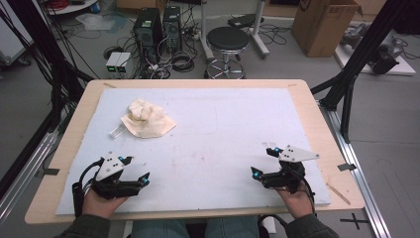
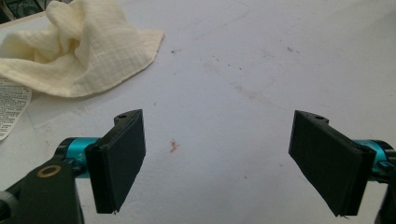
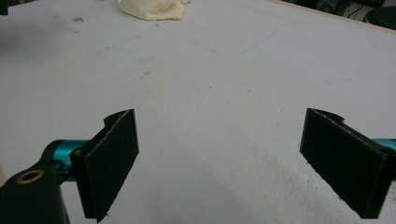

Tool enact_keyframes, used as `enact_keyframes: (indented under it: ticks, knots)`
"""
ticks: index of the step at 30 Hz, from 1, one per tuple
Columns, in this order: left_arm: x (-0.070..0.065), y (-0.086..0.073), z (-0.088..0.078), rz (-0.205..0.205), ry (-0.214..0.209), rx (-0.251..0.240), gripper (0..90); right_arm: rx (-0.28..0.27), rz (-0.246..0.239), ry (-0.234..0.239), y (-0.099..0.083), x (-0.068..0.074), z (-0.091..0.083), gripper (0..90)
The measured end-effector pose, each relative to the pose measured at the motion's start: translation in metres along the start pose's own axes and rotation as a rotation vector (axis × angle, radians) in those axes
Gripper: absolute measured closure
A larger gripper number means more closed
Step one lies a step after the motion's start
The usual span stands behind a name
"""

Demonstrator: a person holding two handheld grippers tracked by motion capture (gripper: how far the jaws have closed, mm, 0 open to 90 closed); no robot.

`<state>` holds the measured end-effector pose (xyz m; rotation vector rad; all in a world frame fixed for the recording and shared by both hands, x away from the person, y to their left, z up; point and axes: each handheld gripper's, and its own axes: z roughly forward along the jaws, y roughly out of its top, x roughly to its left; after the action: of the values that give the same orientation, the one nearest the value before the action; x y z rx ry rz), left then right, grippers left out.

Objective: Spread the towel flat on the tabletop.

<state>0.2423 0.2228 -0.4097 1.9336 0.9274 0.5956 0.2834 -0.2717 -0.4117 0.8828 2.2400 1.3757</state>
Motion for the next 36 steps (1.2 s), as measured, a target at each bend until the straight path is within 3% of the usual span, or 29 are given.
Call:
enact_keyframes:
  ticks: [24, 36]
  knots:
    - [0.000, 0.001, -0.002, -0.005, -0.005, -0.004, 19.3, -0.004, -0.009, 0.003, 0.002, 0.003, 0.000, 10.9]
    - [0.015, 0.019, 0.006, -0.006, 0.003, 0.010, 21.8, -0.013, -0.001, 0.006, 0.002, 0.003, -0.002, 10.9]
